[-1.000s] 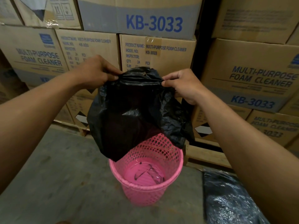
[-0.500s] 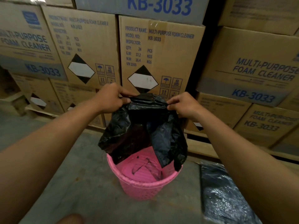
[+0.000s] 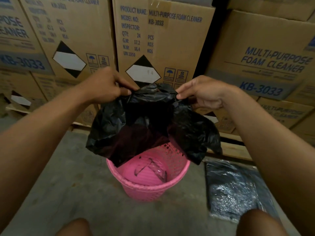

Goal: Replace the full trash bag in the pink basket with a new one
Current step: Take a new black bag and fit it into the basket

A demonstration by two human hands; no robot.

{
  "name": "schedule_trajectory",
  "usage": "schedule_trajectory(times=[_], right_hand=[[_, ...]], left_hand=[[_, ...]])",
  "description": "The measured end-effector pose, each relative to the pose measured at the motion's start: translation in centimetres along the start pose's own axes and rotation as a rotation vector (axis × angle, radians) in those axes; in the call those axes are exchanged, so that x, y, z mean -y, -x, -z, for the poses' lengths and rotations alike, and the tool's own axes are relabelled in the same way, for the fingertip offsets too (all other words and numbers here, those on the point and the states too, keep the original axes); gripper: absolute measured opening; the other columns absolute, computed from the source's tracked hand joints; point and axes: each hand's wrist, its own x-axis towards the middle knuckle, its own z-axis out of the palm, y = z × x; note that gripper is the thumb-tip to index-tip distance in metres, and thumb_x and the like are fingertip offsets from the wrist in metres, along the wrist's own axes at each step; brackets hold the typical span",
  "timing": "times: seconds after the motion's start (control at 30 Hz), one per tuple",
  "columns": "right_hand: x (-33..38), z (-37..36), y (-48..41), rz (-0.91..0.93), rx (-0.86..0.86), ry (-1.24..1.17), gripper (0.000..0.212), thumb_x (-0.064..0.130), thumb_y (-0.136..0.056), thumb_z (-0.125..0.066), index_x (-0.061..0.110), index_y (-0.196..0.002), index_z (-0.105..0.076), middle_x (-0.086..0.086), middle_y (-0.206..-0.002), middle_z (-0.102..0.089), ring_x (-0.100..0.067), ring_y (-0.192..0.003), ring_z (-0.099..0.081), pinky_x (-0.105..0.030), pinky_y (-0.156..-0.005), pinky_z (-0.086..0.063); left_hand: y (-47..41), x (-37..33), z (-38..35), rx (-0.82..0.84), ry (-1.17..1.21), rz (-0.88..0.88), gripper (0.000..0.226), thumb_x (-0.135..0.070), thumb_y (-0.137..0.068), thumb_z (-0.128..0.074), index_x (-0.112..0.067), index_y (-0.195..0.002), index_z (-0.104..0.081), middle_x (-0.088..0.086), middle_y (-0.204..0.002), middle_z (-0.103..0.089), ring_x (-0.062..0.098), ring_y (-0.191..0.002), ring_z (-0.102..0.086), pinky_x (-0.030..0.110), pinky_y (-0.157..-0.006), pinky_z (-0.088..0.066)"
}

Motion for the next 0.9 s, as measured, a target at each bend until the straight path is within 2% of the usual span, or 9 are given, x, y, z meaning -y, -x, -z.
schedule_trajectory(times=[0.07,0.13,0.2,0.27,0.4,0.57,0.7,0.8,0.9], right_hand=[[-1.3,-0.4,-1.1,0.033,-0.108,0.246,0.016,0.006,-0.089,-0.073,0.012,-0.104,-0.075,-0.003,-0.115,-0.069,-0.02,-0.112,-0.062,-0.036,-0.084,-0.052],[-2.8,-1.4,-2.2,0.127,-0.195,0.502,0.017,0.011,-0.091,-0.072,0.015,-0.107,-0.076,0.002,-0.114,-0.067,-0.014,-0.112,-0.058,-0.028,-0.088,-0.045],[-5.2,-2.6,-3.7,0.219,-0.195,0.64,0.019,0.011,-0.093,-0.069,0.015,-0.11,-0.076,0.002,-0.113,-0.068,-0.01,-0.11,-0.056,-0.022,-0.09,-0.038],[-7.8,-3.6,-5.5,0.277,-0.168,0.72,0.02,0.012,-0.094,-0.065,0.016,-0.109,-0.077,-0.001,-0.114,-0.07,-0.016,-0.112,-0.06,-0.023,-0.089,-0.04],[-12.1,-4.8,-8.6,0.32,-0.124,0.769,0.026,0.014,-0.094,-0.059,0.021,-0.113,-0.075,-0.012,-0.123,-0.068,-0.032,-0.12,-0.059,-0.032,-0.097,-0.047],[-14.0,-5.1,-9.9,0.422,-0.044,0.83,0.032,0.013,-0.091,-0.055,0.025,-0.114,-0.073,-0.015,-0.121,-0.066,-0.037,-0.115,-0.059,-0.038,-0.092,-0.052],[-11.9,-3.0,-10.4,0.572,-0.17,0.811,0.035,0.001,-0.09,-0.053,0.02,-0.114,-0.071,-0.014,-0.113,-0.067,-0.038,-0.106,-0.063,-0.045,-0.085,-0.056],[-11.6,-1.9,-10.9,0.637,-0.244,0.838,0.04,0.001,-0.091,-0.055,0.02,-0.125,-0.066,-0.012,-0.116,-0.067,-0.036,-0.11,-0.061,-0.042,-0.087,-0.053],[-12.2,-3.0,-10.6,0.653,-0.143,0.902,0.039,0.001,-0.09,-0.056,0.019,-0.124,-0.066,-0.012,-0.116,-0.067,-0.036,-0.109,-0.062,-0.042,-0.082,-0.054]], left_hand=[[0.4,0.6,-2.2,-0.007,-0.046,0.008,0.026,-0.019,-0.087,-0.071,-0.035,-0.107,-0.075,-0.014,-0.095,-0.073,0.0,-0.085,-0.063,0.022,-0.079,-0.049],[1.0,1.8,-4.7,-0.032,-0.068,-0.003,0.027,-0.02,-0.086,-0.072,-0.034,-0.109,-0.076,-0.01,-0.107,-0.075,0.011,-0.098,-0.067,0.023,-0.085,-0.049],[1.7,2.9,-7.0,-0.033,-0.119,0.011,0.026,-0.023,-0.087,-0.072,-0.033,-0.11,-0.076,-0.009,-0.111,-0.075,0.014,-0.102,-0.068,0.018,-0.079,-0.043],[2.1,4.2,-9.3,-0.025,-0.208,0.033,0.026,-0.027,-0.087,-0.071,-0.036,-0.112,-0.074,-0.008,-0.113,-0.074,0.017,-0.1,-0.068,0.019,-0.075,-0.042],[3.0,5.9,-13.0,-0.006,-0.328,0.046,0.03,-0.029,-0.085,-0.065,-0.036,-0.112,-0.074,-0.002,-0.107,-0.076,0.026,-0.095,-0.07,0.032,-0.075,-0.054],[2.8,5.7,-14.3,0.0,-0.374,0.052,0.032,-0.025,-0.085,-0.062,-0.028,-0.114,-0.075,0.003,-0.103,-0.076,0.029,-0.092,-0.07,0.036,-0.076,-0.056],[0.3,4.0,-12.4,-0.077,-0.411,-0.018,0.031,-0.025,-0.089,-0.062,-0.027,-0.119,-0.072,-0.001,-0.108,-0.076,0.023,-0.093,-0.071,0.037,-0.079,-0.058],[-0.6,4.2,-11.6,-0.061,-0.583,-0.167,0.035,-0.032,-0.091,-0.061,-0.034,-0.126,-0.065,-0.005,-0.108,-0.073,0.024,-0.087,-0.07,0.037,-0.064,-0.058],[0.3,5.2,-11.7,0.004,-0.739,-0.262,0.041,-0.037,-0.09,-0.063,-0.034,-0.131,-0.061,-0.003,-0.11,-0.072,0.031,-0.08,-0.07,0.035,-0.053,-0.053]])
